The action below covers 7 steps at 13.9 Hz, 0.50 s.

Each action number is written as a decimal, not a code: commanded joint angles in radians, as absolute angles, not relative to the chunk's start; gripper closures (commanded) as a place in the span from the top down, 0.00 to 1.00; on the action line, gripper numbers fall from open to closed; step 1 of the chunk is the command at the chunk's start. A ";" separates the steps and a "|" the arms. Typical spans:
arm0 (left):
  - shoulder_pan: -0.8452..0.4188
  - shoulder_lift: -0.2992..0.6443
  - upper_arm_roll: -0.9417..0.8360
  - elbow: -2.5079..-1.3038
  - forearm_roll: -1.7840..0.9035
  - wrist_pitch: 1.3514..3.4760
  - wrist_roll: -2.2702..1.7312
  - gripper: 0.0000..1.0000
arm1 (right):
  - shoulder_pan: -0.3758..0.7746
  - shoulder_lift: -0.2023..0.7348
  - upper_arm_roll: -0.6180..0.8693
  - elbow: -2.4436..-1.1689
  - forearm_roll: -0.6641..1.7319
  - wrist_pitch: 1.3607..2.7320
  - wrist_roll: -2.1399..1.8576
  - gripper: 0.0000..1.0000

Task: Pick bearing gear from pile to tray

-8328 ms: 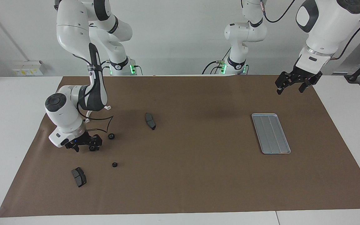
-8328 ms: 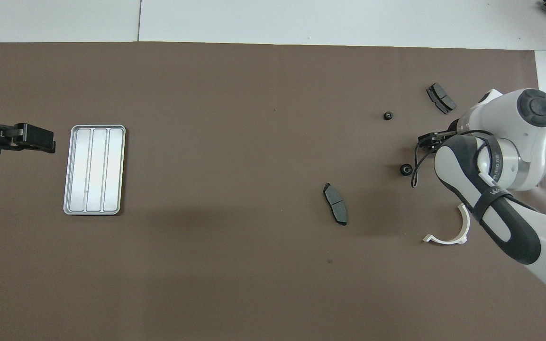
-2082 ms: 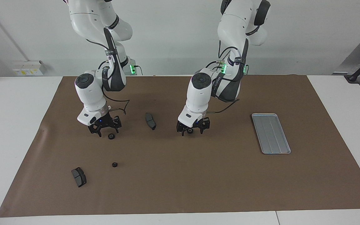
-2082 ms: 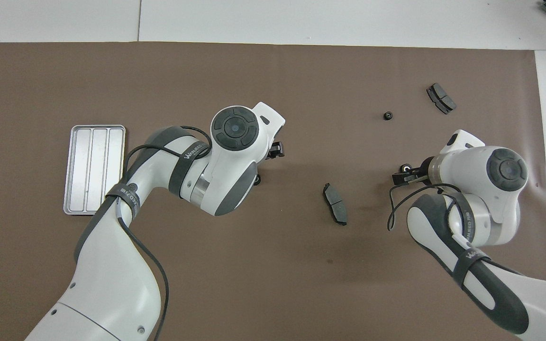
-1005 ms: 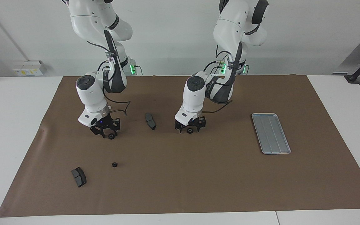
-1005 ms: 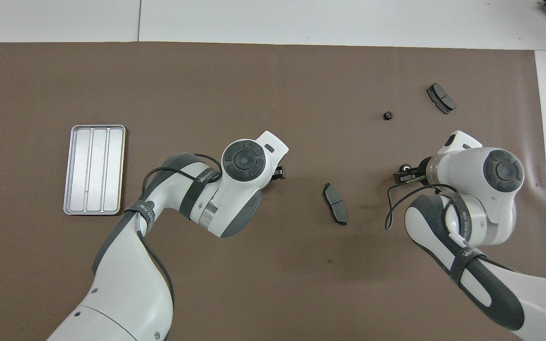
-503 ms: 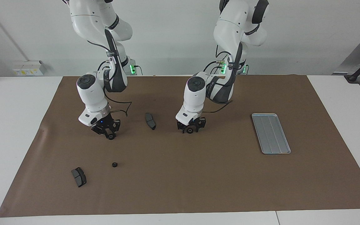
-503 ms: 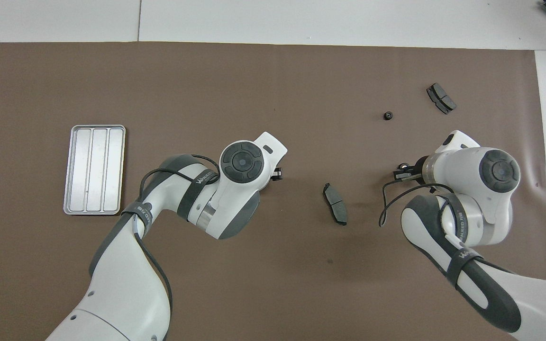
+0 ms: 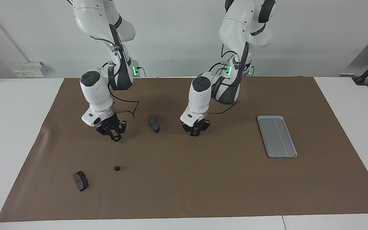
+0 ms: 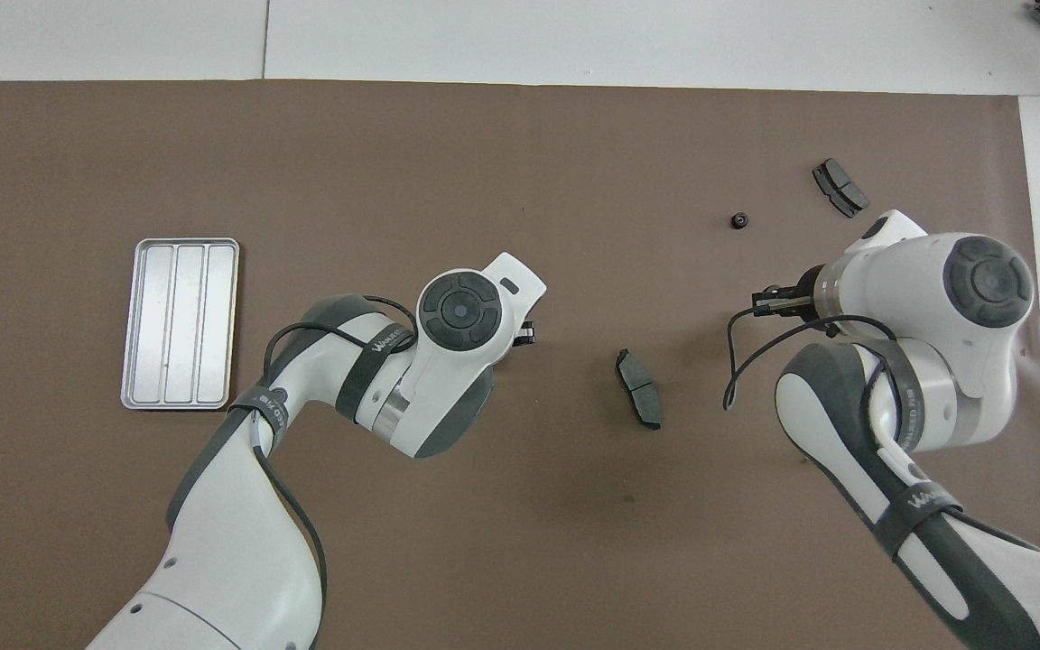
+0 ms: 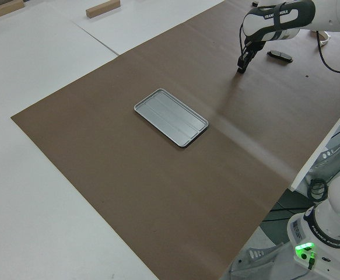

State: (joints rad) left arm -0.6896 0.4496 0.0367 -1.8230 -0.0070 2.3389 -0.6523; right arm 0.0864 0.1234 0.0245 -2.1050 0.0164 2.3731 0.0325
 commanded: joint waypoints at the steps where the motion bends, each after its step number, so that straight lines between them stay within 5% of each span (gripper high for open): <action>1: -0.696 0.426 0.048 -1.849 0.003 2.333 -0.653 0.00 | 0.081 0.101 0.070 -2.033 0.028 2.265 0.124 0.00; 5: -0.594 0.443 0.054 -1.666 -0.003 2.163 -0.643 0.00 | 0.080 0.086 0.080 -2.017 0.028 2.229 0.137 0.00; 7: -0.507 0.408 0.049 -1.669 -0.008 2.148 -0.574 0.00 | 0.081 0.086 0.093 -2.016 0.028 2.226 0.170 0.00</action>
State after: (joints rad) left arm -0.5880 0.4419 0.0601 -1.6793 -0.0071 2.1943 -0.6300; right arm 0.0869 0.0903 0.0767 -2.0213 0.0164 2.2421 0.1356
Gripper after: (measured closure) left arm 0.652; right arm 0.652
